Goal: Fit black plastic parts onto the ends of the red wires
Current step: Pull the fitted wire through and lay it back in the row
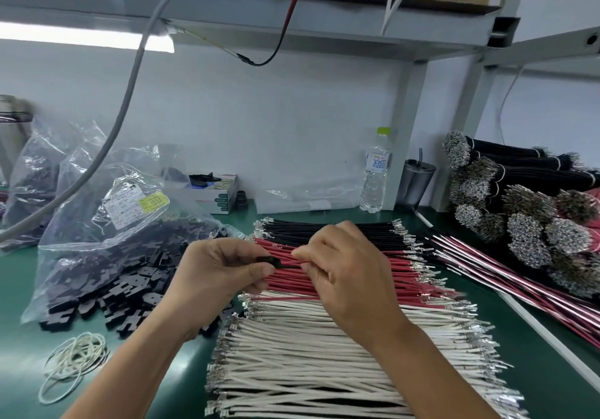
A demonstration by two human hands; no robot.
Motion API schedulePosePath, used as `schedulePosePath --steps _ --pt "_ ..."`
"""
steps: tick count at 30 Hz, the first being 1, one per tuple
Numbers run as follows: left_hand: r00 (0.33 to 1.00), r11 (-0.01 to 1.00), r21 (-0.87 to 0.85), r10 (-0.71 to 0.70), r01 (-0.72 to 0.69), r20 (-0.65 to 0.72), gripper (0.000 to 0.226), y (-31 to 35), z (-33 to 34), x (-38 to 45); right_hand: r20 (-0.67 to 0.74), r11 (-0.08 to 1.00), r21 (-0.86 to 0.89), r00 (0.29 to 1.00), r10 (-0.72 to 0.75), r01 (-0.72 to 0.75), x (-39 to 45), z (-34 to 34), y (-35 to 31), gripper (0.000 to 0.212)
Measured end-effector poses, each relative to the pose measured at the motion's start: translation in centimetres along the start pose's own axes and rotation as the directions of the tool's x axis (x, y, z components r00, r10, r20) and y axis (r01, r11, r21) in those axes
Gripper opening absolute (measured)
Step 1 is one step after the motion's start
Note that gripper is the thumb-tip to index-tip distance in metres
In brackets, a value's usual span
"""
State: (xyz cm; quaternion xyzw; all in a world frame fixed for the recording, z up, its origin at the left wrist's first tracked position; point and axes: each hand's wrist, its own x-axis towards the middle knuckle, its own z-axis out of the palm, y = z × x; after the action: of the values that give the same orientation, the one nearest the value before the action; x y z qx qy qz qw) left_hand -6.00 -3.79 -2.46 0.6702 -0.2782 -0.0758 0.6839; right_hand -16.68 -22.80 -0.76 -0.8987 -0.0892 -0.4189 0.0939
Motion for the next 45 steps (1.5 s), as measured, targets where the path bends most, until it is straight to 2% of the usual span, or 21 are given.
schedulePosePath --steps 1,3,5,6,9,13,16,21,25,28,30,33,45 --pt "1.000 1.000 -0.010 -0.016 0.016 -0.021 0.018 -0.1 -0.2 0.1 0.028 1.000 0.002 0.999 -0.021 0.021 0.0 -0.1 -0.4 0.007" --pt "0.998 0.998 -0.036 -0.046 0.044 -0.048 0.019 -0.3 -0.5 0.2 0.208 1.000 0.007 0.978 -0.014 0.013 -0.3 0.6 -1.2 0.007" --pt "0.997 0.998 -0.041 -0.059 0.057 -0.059 0.018 -0.4 -0.5 0.3 0.396 0.997 -0.030 0.916 0.072 -0.066 -0.8 1.7 -1.7 0.015" --pt "0.997 0.998 -0.035 -0.060 0.058 -0.056 0.017 -0.5 -0.4 0.3 0.440 0.993 -0.047 0.890 0.121 -0.112 -0.9 2.0 -1.7 0.014" --pt "0.997 0.998 -0.012 -0.066 0.066 -0.051 0.015 -0.7 -0.2 0.4 0.439 0.984 -0.037 0.881 0.174 -0.175 -1.1 2.4 -1.4 0.011" --pt "0.992 0.996 -0.021 -0.088 0.087 -0.086 0.014 -1.0 -0.1 0.4 0.452 0.981 -0.042 0.872 0.189 -0.191 -1.3 2.3 -1.7 0.021" --pt "0.992 0.996 -0.026 -0.085 0.083 -0.092 0.013 -0.9 0.1 0.3 0.468 0.981 -0.050 0.863 0.188 -0.187 -1.0 2.2 -2.0 0.013" --pt "0.992 0.994 -0.066 -0.097 0.092 -0.080 0.023 -0.6 -0.1 0.3 0.445 0.991 -0.095 0.886 0.128 -0.095 -1.4 2.1 -2.4 0.007" --pt "0.993 0.992 -0.085 -0.102 0.097 -0.063 0.025 -0.7 -0.2 0.3 0.383 0.965 0.046 0.897 0.222 -0.259 -1.4 1.2 -1.6 0.010" --pt "0.993 0.988 -0.117 -0.106 0.100 -0.051 0.027 -0.7 -0.2 0.3 0.302 0.886 0.256 0.902 0.308 -0.387 -1.1 1.0 -0.9 0.006" --pt "0.995 0.986 -0.141 -0.097 0.092 -0.031 0.029 -0.6 -0.2 0.3 0.230 0.838 0.362 0.911 0.344 -0.408 -1.1 1.0 -0.6 0.009" --pt "0.996 0.982 -0.170 -0.086 0.083 -0.012 0.034 -0.4 -0.1 0.2 0.145 0.840 0.391 0.926 0.348 -0.377 -1.1 1.3 -0.6 0.010" --pt "0.997 0.976 -0.206 -0.080 0.077 -0.005 0.032 -0.5 -0.2 0.3 0.040 0.928 0.311 0.978 0.203 -0.205 -1.2 1.3 -1.0 0.010"
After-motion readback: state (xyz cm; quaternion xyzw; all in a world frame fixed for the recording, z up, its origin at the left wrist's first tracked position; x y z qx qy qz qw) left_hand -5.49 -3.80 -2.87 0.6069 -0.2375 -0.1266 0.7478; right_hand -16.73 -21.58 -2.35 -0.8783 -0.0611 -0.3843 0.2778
